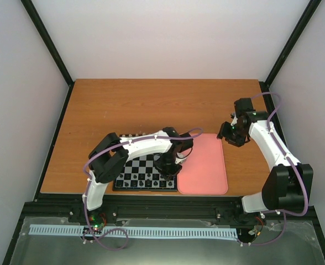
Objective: Set up the chess pieces on the board
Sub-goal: Place the chess piece on the chessboard.
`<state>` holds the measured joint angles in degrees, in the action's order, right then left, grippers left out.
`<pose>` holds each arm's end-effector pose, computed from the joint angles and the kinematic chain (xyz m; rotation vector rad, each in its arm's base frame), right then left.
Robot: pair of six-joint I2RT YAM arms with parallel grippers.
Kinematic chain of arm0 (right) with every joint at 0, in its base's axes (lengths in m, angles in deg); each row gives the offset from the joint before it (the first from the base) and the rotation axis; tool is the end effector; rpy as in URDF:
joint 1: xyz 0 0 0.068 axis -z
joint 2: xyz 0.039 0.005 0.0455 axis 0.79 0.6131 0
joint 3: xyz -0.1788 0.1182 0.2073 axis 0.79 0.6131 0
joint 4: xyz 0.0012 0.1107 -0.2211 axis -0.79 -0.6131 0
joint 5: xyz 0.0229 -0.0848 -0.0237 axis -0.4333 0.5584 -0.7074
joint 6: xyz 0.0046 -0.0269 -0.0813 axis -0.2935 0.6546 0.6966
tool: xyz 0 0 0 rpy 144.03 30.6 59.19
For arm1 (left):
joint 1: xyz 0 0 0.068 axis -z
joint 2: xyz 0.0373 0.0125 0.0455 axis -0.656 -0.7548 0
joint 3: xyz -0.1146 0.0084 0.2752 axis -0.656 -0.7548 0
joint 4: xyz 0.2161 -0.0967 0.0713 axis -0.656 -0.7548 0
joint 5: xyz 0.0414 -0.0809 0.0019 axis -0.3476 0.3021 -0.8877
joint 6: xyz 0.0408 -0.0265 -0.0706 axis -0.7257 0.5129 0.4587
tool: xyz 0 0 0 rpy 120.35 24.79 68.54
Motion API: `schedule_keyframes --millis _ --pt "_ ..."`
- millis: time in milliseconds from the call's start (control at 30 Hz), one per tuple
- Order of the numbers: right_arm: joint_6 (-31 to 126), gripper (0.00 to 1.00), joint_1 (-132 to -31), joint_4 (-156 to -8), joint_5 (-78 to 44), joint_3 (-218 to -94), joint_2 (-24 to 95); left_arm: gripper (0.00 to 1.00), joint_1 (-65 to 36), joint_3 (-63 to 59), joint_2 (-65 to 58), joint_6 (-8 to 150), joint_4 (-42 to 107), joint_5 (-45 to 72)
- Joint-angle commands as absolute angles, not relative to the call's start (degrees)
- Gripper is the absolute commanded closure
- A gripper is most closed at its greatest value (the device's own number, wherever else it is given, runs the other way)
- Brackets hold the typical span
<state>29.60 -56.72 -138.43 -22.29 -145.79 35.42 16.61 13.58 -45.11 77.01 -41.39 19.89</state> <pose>0.2532 0.0365 0.2543 0.4611 2.8453 0.4149 0.1734 -0.3093 0.1705 -0.9349 -2.6808 0.1345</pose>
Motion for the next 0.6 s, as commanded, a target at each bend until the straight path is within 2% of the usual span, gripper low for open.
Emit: schedule_keyframes --millis 0,567 --pt "30.40 0.43 -55.91 -137.79 -22.44 -144.95 34.00 0.99 17.54 17.06 -46.19 76.69 -43.14 20.42" --pt "30.67 0.43 -55.27 -137.38 -22.87 -143.91 33.86 0.99 17.54 17.94 -47.65 76.39 -43.86 19.60"
